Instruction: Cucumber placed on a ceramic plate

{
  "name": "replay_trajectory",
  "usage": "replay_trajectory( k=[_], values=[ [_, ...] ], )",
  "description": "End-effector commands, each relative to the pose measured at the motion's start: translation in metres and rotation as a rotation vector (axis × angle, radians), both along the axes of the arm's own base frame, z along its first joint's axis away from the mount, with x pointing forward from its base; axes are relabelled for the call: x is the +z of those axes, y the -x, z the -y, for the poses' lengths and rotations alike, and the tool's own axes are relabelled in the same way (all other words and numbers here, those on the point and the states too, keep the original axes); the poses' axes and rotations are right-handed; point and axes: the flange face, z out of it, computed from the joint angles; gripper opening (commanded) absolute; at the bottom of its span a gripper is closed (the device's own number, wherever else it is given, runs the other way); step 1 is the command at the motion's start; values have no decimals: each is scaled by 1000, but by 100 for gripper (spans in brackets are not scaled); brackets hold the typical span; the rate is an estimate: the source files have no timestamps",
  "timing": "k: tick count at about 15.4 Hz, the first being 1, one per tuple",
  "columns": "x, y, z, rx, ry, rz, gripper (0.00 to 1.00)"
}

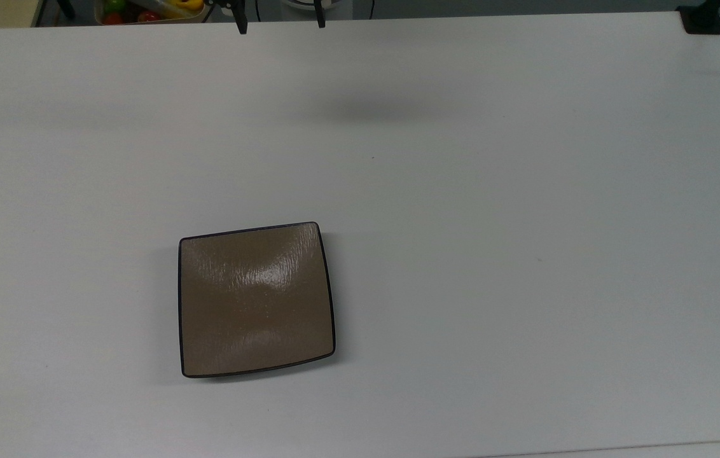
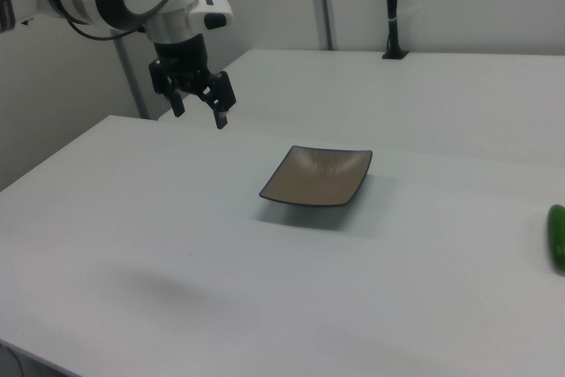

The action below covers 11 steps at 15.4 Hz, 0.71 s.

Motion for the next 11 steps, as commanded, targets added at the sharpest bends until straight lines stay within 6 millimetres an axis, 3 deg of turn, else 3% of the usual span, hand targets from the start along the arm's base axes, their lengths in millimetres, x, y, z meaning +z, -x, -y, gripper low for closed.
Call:
replay_trajectory(
  k=[1, 11],
  values=[
    [-1, -4, -1, 17, -10, 38, 100],
    [1, -2, 5, 8, -21, 40, 100]
  ],
)
